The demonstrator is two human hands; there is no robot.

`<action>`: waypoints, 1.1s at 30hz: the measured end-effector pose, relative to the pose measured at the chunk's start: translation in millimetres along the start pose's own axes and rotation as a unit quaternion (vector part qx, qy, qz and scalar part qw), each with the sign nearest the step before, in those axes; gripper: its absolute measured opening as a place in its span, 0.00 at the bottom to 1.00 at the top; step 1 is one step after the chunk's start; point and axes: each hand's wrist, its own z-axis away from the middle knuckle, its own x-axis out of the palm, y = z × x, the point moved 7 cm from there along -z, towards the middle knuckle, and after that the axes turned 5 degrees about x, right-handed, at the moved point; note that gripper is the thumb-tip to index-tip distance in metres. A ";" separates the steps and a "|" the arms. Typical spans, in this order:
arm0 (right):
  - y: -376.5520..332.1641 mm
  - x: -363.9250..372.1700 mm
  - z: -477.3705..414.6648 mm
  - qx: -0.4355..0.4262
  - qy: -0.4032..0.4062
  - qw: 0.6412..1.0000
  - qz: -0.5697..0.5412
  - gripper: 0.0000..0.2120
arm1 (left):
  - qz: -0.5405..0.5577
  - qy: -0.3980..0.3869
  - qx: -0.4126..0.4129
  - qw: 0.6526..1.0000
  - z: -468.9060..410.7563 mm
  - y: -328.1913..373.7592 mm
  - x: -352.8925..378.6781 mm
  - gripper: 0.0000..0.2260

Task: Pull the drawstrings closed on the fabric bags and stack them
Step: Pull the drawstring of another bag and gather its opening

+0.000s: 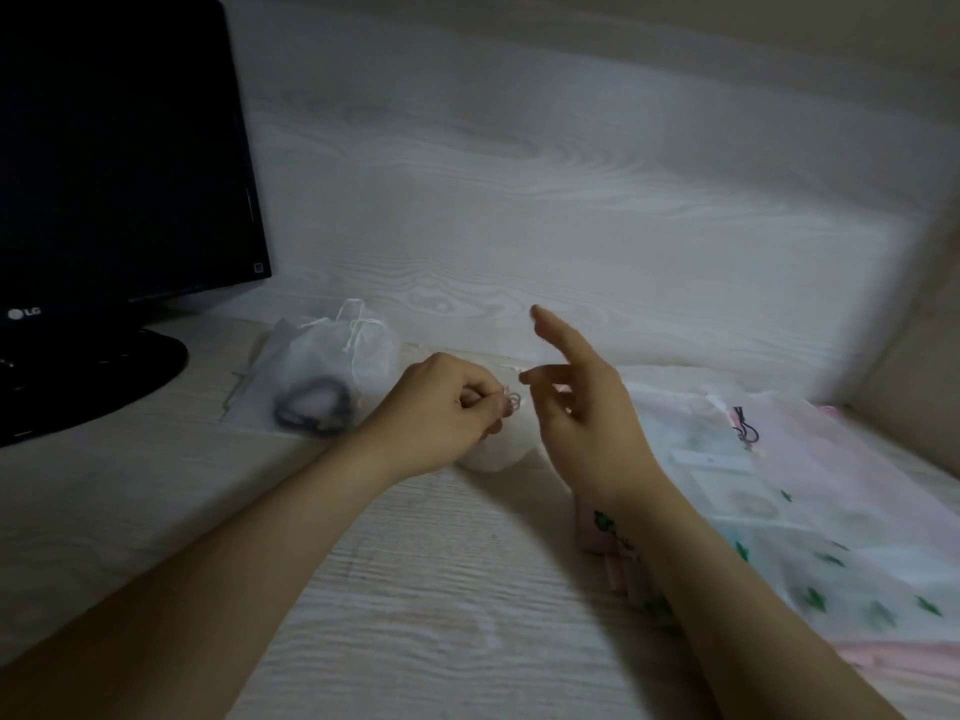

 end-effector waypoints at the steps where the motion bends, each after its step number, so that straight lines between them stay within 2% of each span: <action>1: -1.8 0.5 1.5 -0.025 0.014 0.998 0.055 0.25 | 0.021 -0.002 -0.010 1.000 0.1 -0.9 1.4 0.08; 4: -5.0 0.8 4.0 -0.032 0.030 0.995 0.088 0.09 | 0.065 0.006 -0.031 0.997 0.3 -2.7 0.8 0.09; 6: -5.9 2.0 3.8 -0.031 0.020 0.995 0.094 0.04 | 0.085 0.005 -0.041 0.996 0.6 -2.4 0.9 0.09; 11: 8.4 -0.6 -0.7 0.020 0.018 0.998 0.053 0.03 | 0.110 0.014 -0.051 0.992 1.3 -0.4 1.3 0.08; 17: -6.4 -0.4 3.2 -0.052 0.031 0.990 0.130 0.05 | 0.164 0.013 -0.072 0.984 1.8 -2.3 0.7 0.07; 22: -10.6 -2.4 4.9 -0.075 0.032 0.986 0.144 0.06 | 0.171 0.005 -0.081 0.982 2.1 -2.3 2.5 0.07; 26: -17.4 -3.4 7.5 -0.093 0.020 0.986 0.140 0.14 | 0.177 -0.002 -0.079 0.981 3.8 -0.2 2.7 0.06; 29: -20.9 0.6 7.8 -0.128 0.000 0.979 0.158 0.08 | 0.172 -0.002 -0.086 0.981 3.5 -0.3 2.2 0.06; 33: -15.3 1.0 4.2 -0.121 -0.028 0.976 0.178 0.08 | 0.151 -0.010 -0.097 0.984 4.1 -3.5 1.4 0.05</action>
